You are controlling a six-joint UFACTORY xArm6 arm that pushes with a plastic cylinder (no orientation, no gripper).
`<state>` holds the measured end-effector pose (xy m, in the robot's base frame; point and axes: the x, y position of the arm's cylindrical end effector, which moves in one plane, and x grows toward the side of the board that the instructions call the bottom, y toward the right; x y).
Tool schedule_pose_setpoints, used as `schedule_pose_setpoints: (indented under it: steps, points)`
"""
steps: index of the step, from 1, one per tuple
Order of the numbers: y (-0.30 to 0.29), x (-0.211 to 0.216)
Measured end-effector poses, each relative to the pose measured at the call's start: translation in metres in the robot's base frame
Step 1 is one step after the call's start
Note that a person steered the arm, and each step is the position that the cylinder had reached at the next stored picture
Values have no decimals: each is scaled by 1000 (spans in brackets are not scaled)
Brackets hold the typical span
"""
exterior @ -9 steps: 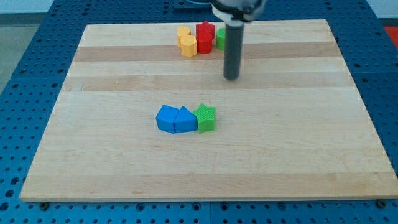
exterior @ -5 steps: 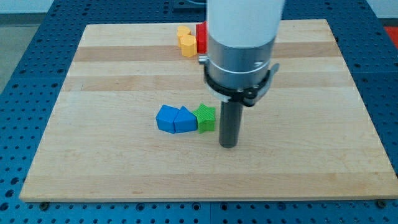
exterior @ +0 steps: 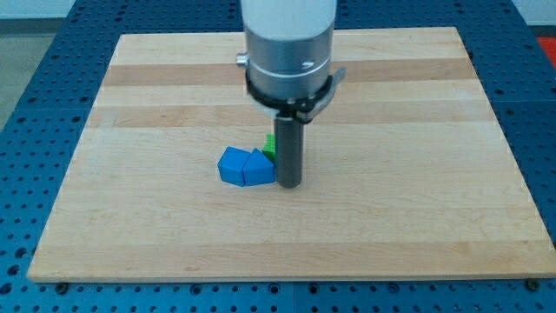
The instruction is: Place the green star below the green circle
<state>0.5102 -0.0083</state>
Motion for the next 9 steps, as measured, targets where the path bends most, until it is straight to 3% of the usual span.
schedule_pose_setpoints:
  steps: [1, 4, 9]
  points:
    - [-14, 5]
    - [-14, -45]
    - [1, -159]
